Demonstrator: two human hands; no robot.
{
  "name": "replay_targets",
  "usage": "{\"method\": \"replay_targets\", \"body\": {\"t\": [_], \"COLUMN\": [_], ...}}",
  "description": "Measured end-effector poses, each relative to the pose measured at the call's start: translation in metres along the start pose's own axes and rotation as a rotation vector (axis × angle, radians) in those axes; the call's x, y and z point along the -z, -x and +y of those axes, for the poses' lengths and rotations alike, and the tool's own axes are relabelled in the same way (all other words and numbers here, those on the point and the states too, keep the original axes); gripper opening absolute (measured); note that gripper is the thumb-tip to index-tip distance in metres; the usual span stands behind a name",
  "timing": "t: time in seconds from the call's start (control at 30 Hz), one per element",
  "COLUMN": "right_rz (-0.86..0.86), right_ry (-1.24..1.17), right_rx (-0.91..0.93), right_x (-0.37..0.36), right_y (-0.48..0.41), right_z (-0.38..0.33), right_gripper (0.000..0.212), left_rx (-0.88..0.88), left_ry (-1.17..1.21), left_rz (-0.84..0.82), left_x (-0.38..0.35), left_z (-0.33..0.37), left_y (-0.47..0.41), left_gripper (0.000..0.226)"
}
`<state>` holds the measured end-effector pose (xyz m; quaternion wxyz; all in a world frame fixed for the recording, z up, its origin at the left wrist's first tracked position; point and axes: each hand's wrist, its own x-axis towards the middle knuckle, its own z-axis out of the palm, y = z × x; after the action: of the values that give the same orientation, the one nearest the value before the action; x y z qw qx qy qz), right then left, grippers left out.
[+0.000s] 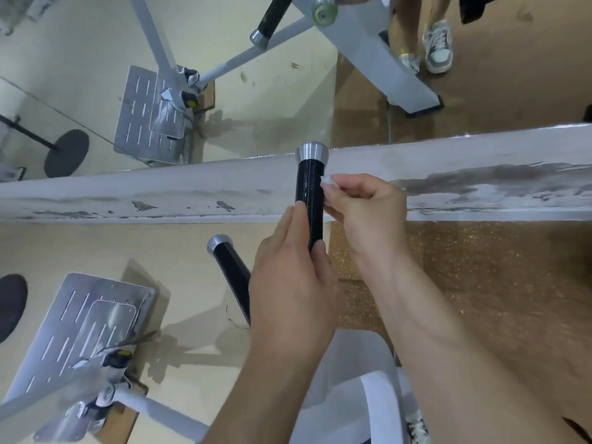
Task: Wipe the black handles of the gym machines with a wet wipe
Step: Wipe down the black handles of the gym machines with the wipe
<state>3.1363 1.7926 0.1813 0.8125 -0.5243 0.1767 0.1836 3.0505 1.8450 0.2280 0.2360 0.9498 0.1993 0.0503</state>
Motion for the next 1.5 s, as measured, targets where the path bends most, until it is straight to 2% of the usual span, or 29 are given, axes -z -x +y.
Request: {"method": "replay_targets", "body": {"t": [0.13,0.33,0.5,0.57,0.7,0.77,0.87,1.03,1.2,1.33,1.4,1.5], "right_rz": [-0.009,0.111,0.010,0.020,0.137,0.110,-0.024,0.111,-0.006,0.071,0.083,-0.029], "right_ry": [0.169,0.088,0.410,0.416,0.205,0.247,0.324,0.292,0.423,0.343,0.321,0.388], "right_rx": [0.065,0.110,0.244,0.282,0.213,0.220,0.221,0.266,0.282,0.229,0.192,0.121], "right_x": [0.010,-0.015,0.011,0.008,-0.011,-0.004,0.017,0.000,0.017,0.011,0.009,0.028], "right_y": [0.030,-0.015,0.037,0.032,0.002,0.018,0.061,0.030,0.063,0.046,0.053,0.093], "right_z": [0.009,0.002,0.015,0.012,0.008,0.016,0.023,0.014,0.026,0.025,0.026,0.026], "right_gripper": [0.015,0.019,0.020,0.018,0.020,0.025,0.033,0.021,0.036,0.025,0.026,0.028], "left_rx": [0.014,0.034,0.050,0.049,0.045,0.027,0.061,0.094,0.201,0.203,0.218,0.278], "left_ry": [0.042,0.017,0.155,0.182,0.180,0.163,0.193,0.284,0.339,0.365,0.407,0.464], "left_rz": [0.004,0.016,0.070,0.082,0.037,0.025,0.044,0.046,0.030,0.062,0.058,0.058], "left_x": [0.000,-0.005,-0.004,-0.003,-0.003,-0.002,-0.003,0.000,0.006,0.006,0.005,0.001], "left_z": [-0.003,-0.011,-0.009,-0.010,-0.012,-0.012,-0.014,-0.010,-0.010,-0.010,-0.012,-0.018], "left_y": [-0.003,-0.003,-0.004,-0.004,-0.004,-0.005,-0.006,-0.005,-0.005,-0.004,-0.005,-0.008], "left_gripper": [0.030,0.031,0.046,0.049,0.046,0.043,0.045,0.053,0.043,0.036,0.042,0.061]}}
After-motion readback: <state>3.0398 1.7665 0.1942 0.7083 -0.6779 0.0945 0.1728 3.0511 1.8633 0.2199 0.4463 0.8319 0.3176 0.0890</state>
